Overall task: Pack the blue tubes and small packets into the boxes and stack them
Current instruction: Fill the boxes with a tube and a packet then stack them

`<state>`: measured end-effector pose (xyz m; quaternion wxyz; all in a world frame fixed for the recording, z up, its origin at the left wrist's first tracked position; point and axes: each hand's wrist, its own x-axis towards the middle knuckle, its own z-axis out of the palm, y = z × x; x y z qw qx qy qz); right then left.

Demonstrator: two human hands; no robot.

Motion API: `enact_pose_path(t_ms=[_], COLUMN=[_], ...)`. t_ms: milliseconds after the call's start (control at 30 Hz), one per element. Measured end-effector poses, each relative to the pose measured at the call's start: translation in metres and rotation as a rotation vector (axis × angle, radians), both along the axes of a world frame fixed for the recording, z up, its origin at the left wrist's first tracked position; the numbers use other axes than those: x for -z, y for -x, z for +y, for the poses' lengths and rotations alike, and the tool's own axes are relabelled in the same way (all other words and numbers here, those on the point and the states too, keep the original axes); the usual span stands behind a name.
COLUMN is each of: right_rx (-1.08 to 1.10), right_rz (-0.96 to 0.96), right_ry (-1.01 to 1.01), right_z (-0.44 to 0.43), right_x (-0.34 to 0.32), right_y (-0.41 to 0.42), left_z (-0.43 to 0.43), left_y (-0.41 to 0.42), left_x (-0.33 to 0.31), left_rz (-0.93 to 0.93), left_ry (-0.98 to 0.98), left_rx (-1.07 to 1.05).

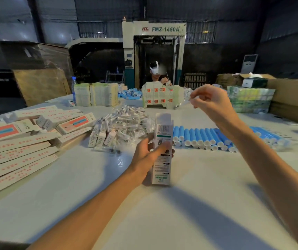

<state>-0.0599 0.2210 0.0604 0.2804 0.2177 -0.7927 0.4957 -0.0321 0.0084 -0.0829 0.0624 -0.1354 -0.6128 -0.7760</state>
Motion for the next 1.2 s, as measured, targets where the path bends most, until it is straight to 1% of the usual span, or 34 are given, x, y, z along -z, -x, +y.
enact_pose_path(t_ms=[133, 167, 200, 267, 367, 400, 600, 667, 700, 767, 833, 933, 1067, 1200], right_rx=[-0.075, -0.108, -0.145, -0.193, -0.209, -0.214, -0.171, -0.159, -0.145, -0.124, -0.146, -0.261, -0.291, -0.292], right_rz=[-0.061, -0.090, -0.121, -0.159, -0.162, -0.147, 0.037, 0.078, 0.084, 0.043, -0.034, -0.139, -0.106, -0.126], right_ry=[-0.329, -0.378, -0.392, -0.347, -0.234, -0.227, -0.356, -0.317, -0.252, -0.086, 0.005, 0.070, 0.128, 0.133], right_z=[-0.006, -0.009, -0.014, -0.022, -0.030, -0.032, -0.039, -0.036, -0.035, -0.030, -0.028, -0.032, -0.036, -0.035], right_x=[-0.013, -0.012, -0.010, -0.003, 0.008, 0.012, 0.038, 0.048, 0.054, 0.069, 0.086, 0.108, 0.119, 0.117], right_y=[-0.007, -0.006, -0.006, -0.004, -0.002, -0.002, -0.006, -0.008, -0.010, -0.013, -0.018, -0.022, -0.026, -0.028], left_z=[0.005, 0.005, 0.006, 0.005, 0.003, 0.002, 0.002, 0.003, 0.003, 0.004, 0.005, 0.005, 0.005, 0.008], left_y=[-0.004, -0.004, -0.004, -0.004, -0.002, -0.001, 0.000, -0.001, -0.001, -0.002, -0.001, -0.004, -0.008, -0.010], left_x=[-0.002, -0.002, -0.002, -0.003, -0.001, -0.001, -0.001, -0.002, -0.002, -0.002, -0.001, -0.001, -0.006, -0.009], left_rz=[0.060, 0.070, 0.076, 0.083, 0.085, 0.085, 0.079, 0.084, 0.091, 0.112, 0.130, 0.149, 0.259, 0.266], left_ry=[0.061, 0.069, 0.071, 0.075, 0.086, 0.087, 0.056, 0.055, 0.058, 0.072, 0.079, 0.054, 0.123, 0.152], left_rx=[0.047, 0.054, 0.062, 0.069, 0.067, 0.066, 0.038, 0.019, 0.012, -0.001, -0.023, -0.036, -0.023, 0.053])
